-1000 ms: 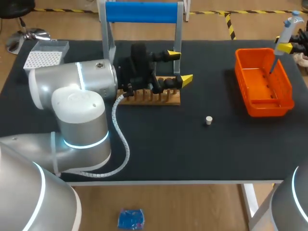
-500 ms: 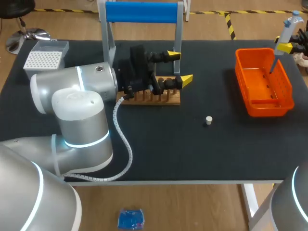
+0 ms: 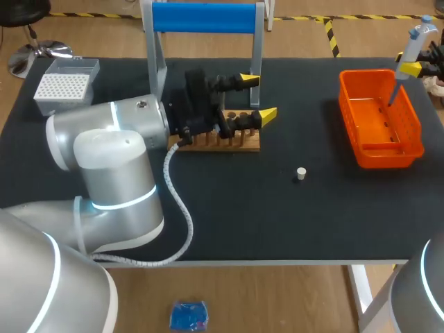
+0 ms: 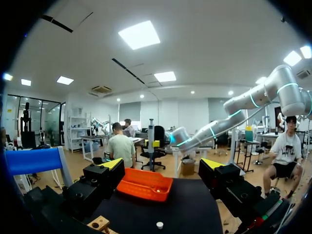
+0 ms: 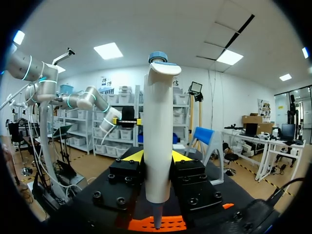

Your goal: Invert the test tube, pick up the pipette, mount the tip to pipette, aspirate from beaker and dispense into the tube, eject the tip, return the pipette, and cap with the stopper.

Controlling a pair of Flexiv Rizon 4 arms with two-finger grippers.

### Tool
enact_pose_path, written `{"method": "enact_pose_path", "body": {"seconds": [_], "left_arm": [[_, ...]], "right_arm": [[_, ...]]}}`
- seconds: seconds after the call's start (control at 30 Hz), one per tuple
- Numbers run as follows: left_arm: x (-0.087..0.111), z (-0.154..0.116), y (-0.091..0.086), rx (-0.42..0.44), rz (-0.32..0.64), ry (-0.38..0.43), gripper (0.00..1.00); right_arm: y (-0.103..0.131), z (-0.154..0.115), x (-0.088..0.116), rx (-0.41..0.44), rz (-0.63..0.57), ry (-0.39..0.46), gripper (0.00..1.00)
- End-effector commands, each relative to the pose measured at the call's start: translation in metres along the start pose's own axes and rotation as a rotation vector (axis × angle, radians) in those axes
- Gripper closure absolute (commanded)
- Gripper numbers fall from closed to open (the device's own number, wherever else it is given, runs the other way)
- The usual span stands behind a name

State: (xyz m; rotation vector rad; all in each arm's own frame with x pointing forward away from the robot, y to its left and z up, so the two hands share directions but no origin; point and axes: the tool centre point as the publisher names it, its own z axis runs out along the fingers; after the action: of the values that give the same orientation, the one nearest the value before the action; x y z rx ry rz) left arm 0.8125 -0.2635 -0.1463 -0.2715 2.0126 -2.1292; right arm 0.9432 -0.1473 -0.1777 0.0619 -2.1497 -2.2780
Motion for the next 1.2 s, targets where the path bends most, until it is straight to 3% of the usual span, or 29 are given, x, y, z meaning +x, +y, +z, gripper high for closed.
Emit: {"method": "enact_pose_path", "body": {"seconds": [0.03,0.27,0.53,1.2], "left_arm": [[0.002,0.000,0.002,0.100,0.002,-0.009,0.00],[0.002,0.000,0.002,0.100,0.002,-0.009,0.00],[0.002,0.000,0.002,0.100,0.002,-0.009,0.00],[0.002,0.000,0.002,0.100,0.002,-0.009,0.00]], "right_arm": [[0.010,0.020,0.014,0.026,0.019,-0.014,1.00],[0.014,0.067,0.033,0.086,0.084,0.009,1.00],[0.024,0.123,0.060,0.092,0.120,0.036,1.00],[0.018,0.201,0.118,0.045,0.125,0.106,1.00]]}}
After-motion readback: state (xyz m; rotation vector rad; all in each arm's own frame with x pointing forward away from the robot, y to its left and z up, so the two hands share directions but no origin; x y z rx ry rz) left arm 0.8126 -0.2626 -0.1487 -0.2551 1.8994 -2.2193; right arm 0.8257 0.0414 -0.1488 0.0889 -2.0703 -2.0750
